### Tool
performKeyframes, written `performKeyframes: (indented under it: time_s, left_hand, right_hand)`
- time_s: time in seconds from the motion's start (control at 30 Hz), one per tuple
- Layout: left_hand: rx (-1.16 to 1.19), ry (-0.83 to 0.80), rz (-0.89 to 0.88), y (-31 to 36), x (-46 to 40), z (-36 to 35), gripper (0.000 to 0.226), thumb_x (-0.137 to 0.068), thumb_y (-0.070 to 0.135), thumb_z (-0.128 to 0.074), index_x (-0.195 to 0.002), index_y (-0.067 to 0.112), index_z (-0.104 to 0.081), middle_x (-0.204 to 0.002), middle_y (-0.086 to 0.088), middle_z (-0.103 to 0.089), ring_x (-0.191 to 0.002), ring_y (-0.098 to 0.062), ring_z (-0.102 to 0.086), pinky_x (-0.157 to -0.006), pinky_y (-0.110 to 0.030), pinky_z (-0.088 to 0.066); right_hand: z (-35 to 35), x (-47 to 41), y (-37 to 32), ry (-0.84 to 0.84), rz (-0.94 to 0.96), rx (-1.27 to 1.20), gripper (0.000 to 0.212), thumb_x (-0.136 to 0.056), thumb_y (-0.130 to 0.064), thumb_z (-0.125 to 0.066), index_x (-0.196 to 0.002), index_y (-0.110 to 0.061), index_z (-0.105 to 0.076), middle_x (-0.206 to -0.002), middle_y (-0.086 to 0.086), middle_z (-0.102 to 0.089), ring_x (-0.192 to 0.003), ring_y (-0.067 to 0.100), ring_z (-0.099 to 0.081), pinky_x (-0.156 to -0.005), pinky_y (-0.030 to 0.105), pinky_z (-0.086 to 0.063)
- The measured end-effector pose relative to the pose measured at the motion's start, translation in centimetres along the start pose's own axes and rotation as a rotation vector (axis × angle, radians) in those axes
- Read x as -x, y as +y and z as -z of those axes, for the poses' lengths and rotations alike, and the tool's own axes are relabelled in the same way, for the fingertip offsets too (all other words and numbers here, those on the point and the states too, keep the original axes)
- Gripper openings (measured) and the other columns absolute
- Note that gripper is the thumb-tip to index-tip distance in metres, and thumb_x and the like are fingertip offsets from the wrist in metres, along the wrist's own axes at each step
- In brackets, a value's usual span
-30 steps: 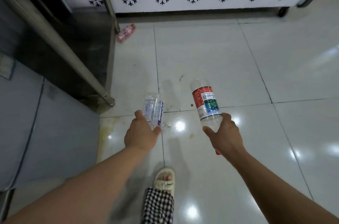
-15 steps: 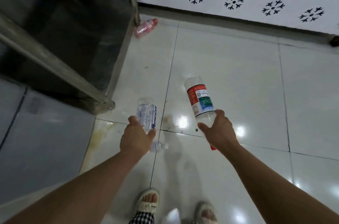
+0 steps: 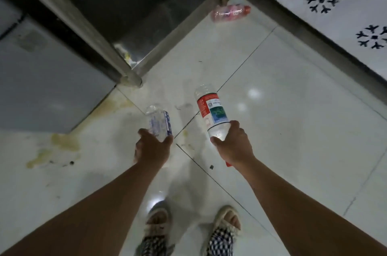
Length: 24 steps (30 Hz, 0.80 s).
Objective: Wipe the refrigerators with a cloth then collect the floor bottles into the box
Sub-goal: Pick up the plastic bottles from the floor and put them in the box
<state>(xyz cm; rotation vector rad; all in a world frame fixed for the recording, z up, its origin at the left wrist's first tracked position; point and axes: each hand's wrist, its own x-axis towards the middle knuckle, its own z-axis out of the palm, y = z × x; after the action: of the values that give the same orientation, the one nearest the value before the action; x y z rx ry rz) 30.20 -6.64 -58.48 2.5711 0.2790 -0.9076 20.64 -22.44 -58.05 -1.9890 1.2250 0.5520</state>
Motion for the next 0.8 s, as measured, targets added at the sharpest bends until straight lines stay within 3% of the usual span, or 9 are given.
performKeyframes:
  time_s: [0.17,0.37,0.6,0.8]
  left_hand:
    - [0.077,0.088,0.182,-5.2,-2.1,-3.5,0.062,-0.081,0.045,-0.064,-0.119,0.005,-0.035,-0.121,-0.022,-0.057,-0.112,-0.038,-0.053,-0.087,-0.042,-0.044]
    - [0.159,0.2,0.371,-14.9,-7.5,-8.5,0.063,-0.083,0.038,-0.065,-0.123,0.003,-0.031,-0.124,-0.025,-0.055,-0.117,-0.042,-0.048,-0.092,-0.046,-0.041]
    - [0.273,0.245,0.417,-22.5,-14.5,-16.0,0.057,-0.084,0.036,-0.065,-0.119,0.006,-0.031,-0.124,-0.024,-0.055,-0.114,-0.041,-0.051,-0.09,-0.044,-0.044]
    - [0.334,0.281,0.405,-24.3,-17.6,-19.8,0.06,-0.085,0.037,-0.063,-0.123,0.005,-0.03,-0.123,-0.025,-0.054,-0.112,-0.04,-0.052,-0.09,-0.043,-0.043]
  right_hand:
    - [-4.8,-3.1,0.6,-0.131,0.067,0.128,0.059,-0.085,-0.033,-0.064,-0.129,-0.01,-0.033,-0.123,0.016,-0.047,-0.111,0.033,-0.052,-0.089,0.042,-0.051]
    - [-15.4,-7.5,1.0,-0.211,0.157,0.214,0.064,-0.085,-0.034,-0.065,-0.134,-0.01,-0.032,-0.124,0.017,-0.042,-0.112,0.034,-0.052,-0.091,0.043,-0.05]
    - [-27.1,-13.6,3.0,-0.257,0.343,0.254,0.068,-0.086,-0.035,-0.065,-0.138,-0.009,-0.03,-0.127,0.018,-0.042,-0.113,0.033,-0.05,-0.09,0.044,-0.051]
    - [-31.6,-16.7,4.2,-0.206,0.452,0.306,0.07,-0.086,-0.035,-0.066,-0.14,-0.01,-0.029,-0.13,0.017,-0.043,-0.117,0.033,-0.05,-0.097,0.049,-0.046]
